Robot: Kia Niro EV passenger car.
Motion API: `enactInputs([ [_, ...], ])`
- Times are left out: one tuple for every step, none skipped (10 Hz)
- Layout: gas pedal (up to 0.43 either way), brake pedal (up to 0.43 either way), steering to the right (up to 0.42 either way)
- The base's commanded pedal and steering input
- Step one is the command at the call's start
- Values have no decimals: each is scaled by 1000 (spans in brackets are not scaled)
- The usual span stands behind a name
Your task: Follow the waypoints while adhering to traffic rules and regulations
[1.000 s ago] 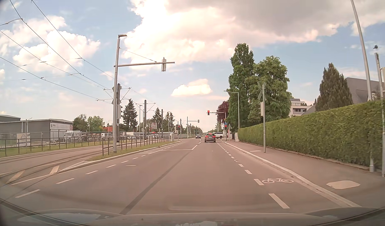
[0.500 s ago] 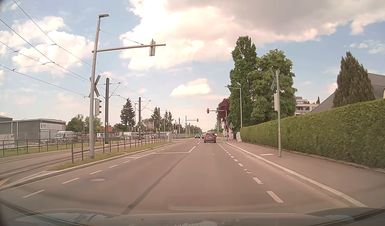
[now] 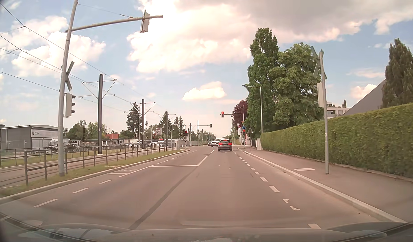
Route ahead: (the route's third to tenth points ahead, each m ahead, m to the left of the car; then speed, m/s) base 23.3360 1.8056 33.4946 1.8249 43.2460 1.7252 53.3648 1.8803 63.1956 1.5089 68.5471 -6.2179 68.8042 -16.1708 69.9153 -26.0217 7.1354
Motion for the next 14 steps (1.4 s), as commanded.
enactInputs([
  [0, 18, 2],
  [0, 18, 2],
  [0, 18, 2],
  [0, 18, 2],
  [0, 18, 2],
  [0, 18, 2],
  [0, 18, 3],
  [0, 18, 3],
  [0, 18, 3],
  [0, 18, 2],
  [0, 18, 1],
  [0, 18, 1],
  [0, 18, 1],
  [0, 24, 1],
])
